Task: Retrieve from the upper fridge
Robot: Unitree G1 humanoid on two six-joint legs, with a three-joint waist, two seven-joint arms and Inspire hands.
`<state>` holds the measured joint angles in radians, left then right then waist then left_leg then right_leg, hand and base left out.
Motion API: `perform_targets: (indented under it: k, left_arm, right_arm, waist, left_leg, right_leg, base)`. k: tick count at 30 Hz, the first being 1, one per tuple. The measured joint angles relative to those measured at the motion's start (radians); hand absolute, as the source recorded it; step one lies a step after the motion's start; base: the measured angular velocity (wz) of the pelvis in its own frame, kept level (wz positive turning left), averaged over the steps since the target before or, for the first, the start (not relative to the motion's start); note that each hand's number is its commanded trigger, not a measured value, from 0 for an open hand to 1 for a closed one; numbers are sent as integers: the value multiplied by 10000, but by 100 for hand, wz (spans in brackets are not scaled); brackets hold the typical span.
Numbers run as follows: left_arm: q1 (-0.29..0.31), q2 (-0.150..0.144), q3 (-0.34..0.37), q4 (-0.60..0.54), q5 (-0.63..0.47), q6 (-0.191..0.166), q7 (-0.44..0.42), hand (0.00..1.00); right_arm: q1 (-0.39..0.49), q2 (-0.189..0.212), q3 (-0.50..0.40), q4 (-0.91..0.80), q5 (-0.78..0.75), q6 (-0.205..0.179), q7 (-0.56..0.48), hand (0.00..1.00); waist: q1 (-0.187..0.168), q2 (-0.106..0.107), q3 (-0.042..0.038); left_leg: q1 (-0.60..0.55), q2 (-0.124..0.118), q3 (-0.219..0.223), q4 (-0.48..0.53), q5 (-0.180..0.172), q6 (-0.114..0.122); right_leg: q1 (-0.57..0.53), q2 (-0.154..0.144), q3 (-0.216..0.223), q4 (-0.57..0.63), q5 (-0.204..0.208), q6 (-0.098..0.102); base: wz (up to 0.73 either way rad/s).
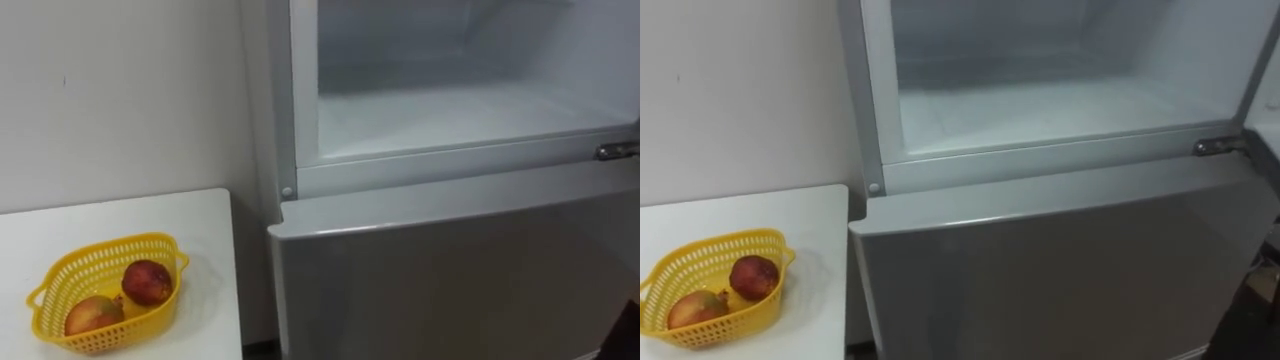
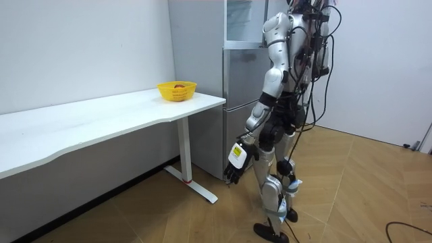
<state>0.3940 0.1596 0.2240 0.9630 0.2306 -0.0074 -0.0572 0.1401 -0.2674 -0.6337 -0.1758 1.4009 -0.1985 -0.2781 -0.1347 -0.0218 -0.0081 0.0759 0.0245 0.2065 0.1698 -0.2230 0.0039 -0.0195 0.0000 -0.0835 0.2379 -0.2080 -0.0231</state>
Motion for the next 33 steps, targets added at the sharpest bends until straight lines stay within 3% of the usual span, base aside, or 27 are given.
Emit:
perform_targets:
  k: [3, 9, 17, 28, 33]
  left_arm:
    - [-6, -125, -3, 83, -10, -8, 52, 0]
    - [-138, -219, -3, 746, -14, -64, 53, 0]
    - [-122, -209, 93, 839, -5, -174, 30, 0]
    - [-340, -236, 39, 1062, -1, 64, 86, 0]
    - [-429, -173, -756, 1079, -24, 311, 100, 0]
  right_arm:
    - [-484, -46, -37, -87, 607, -51, 491, 0]
    - [-637, -140, 24, -738, 920, -58, 1099, 0]
    - [-1219, -318, 27, -1184, 90, -54, 1864, 0]
    - [-1204, -337, 826, -1162, -3442, 250, 2560, 0]
    - [-987, -183, 1728, -991, -5616, 200, 2656, 0]
  waist:
    - [29, 10, -6]
    - [225, 51, -27]
    - [320, -24, 5]
    - [365, -35, 1]
    - [489, -112, 27]
  left_leg:
    - [-25, 0, -11, 0, 0, 0]
    - [65, 20, -26, 2, 1, -2]
    - [-12, -5, -195, 11, 1, -1]
    - [-86, 36, -247, 212, 1, -3]
    - [67, 64, -189, 198, 1, -4]
  right_leg:
    - [-3, -12, -47, 14, 0, 0]
    - [71, 3, -50, 64, 12, -22]
    - [33, -28, -101, -1, 10, -20]
    - [235, -96, -342, -160, 87, -52]
    - [388, -15, -270, -192, 101, -78]
  base:
    - [5]
    - [-2]
    - [4]
    - [3]
    - [-8]
